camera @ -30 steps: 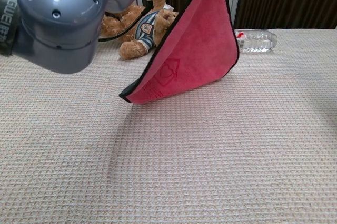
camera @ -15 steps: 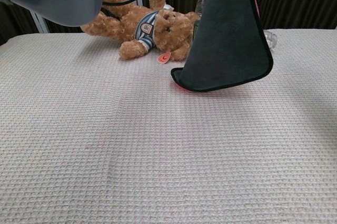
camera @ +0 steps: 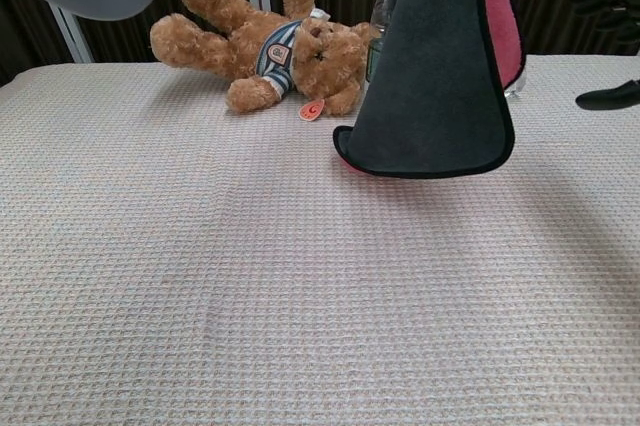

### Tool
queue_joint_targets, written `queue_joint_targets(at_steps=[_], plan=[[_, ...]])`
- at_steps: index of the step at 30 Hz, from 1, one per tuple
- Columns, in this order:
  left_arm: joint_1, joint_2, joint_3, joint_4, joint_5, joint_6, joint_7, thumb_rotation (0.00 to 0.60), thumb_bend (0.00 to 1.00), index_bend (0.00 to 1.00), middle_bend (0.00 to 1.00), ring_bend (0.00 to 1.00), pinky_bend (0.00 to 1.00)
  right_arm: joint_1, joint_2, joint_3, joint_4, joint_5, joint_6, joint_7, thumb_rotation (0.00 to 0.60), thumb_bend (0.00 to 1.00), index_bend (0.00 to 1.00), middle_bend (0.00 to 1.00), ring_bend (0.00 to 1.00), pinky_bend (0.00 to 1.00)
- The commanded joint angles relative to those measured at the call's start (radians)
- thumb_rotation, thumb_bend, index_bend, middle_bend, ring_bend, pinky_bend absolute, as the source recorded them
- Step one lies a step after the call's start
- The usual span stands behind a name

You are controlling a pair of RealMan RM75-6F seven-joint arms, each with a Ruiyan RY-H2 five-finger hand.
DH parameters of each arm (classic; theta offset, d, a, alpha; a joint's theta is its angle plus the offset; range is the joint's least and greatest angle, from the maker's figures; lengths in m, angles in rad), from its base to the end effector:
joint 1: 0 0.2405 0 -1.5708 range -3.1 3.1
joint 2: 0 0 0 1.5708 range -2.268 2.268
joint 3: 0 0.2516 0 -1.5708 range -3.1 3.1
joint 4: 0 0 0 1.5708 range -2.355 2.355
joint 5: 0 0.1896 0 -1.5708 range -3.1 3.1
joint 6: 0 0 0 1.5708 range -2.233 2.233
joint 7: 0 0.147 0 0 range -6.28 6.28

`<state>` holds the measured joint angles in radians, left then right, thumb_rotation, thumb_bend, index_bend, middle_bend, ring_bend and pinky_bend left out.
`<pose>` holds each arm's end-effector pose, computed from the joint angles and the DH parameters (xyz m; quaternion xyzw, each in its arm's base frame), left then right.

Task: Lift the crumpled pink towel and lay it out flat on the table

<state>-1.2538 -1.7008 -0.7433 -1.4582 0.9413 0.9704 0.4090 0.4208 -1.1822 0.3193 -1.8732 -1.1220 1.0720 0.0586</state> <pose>0.1336 0.3950 0.0686 -0.6283 -0.3192 -0.6445 0.2966 -0.1876 -0.2960 0.1279 0.5444 -0.5453 0.4912 0.4063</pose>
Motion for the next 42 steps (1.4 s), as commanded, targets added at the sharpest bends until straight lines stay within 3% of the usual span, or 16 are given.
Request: queue_joint_targets(at_steps=[1, 9, 23, 29, 31, 35, 40, 42], plan=[[0.008, 0.036, 0.015, -0.015, 0.030, -0.030, -0.053, 0.600, 0.50, 0.61, 0.21, 0.00, 0.00, 0.019, 0.002, 0.024, 0.018, 0.034, -0.006, -0.004, 0.600, 0.21, 0.00, 0.00, 0.00, 0.00], [0.010, 0.059, 0.048, -0.027, 0.055, -0.028, -0.100, 0.600, 0.50, 0.61, 0.21, 0.00, 0.00, 0.074, -0.012, 0.053, 0.099, 0.116, -0.065, 0.000, 0.600, 0.21, 0.00, 0.00, 0.00, 0.00], [-0.010, 0.072, 0.091, -0.009, 0.065, -0.020, -0.145, 0.600, 0.50, 0.61, 0.21, 0.00, 0.00, 0.105, -0.062, 0.012, 0.121, 0.133, -0.088, -0.023, 0.600, 0.22, 0.09, 0.00, 0.00, 0.00], [-0.006, 0.085, 0.109, -0.003, 0.078, -0.013, -0.174, 0.600, 0.50, 0.62, 0.21, 0.00, 0.00, 0.131, -0.131, -0.010, 0.084, 0.129, -0.068, -0.068, 0.600, 0.26, 0.25, 0.00, 0.00, 0.00], [-0.004, 0.089, 0.113, -0.002, 0.080, -0.007, -0.180, 0.600, 0.50, 0.62, 0.21, 0.00, 0.00, 0.127, -0.123, 0.009, 0.108, 0.169, -0.060, -0.056, 0.600, 0.27, 0.31, 0.00, 0.00, 0.00], [-0.003, 0.094, 0.118, -0.001, 0.072, 0.002, -0.188, 0.600, 0.50, 0.62, 0.21, 0.00, 0.00, 0.101, -0.107, -0.018, 0.086, 0.136, -0.055, -0.030, 0.600, 0.30, 0.42, 0.01, 0.00, 0.00], [-0.005, 0.099, 0.123, -0.005, 0.064, 0.012, -0.190, 0.600, 0.50, 0.62, 0.21, 0.00, 0.00, 0.106, -0.135, -0.032, 0.092, 0.129, -0.051, -0.037, 0.600, 0.38, 0.63, 0.12, 0.00, 0.00], [-0.005, 0.102, 0.125, -0.007, 0.062, 0.017, -0.192, 0.600, 0.50, 0.62, 0.21, 0.00, 0.00, 0.107, -0.144, -0.035, 0.095, 0.129, -0.044, -0.042, 0.600, 0.41, 0.67, 0.14, 0.00, 0.00]])
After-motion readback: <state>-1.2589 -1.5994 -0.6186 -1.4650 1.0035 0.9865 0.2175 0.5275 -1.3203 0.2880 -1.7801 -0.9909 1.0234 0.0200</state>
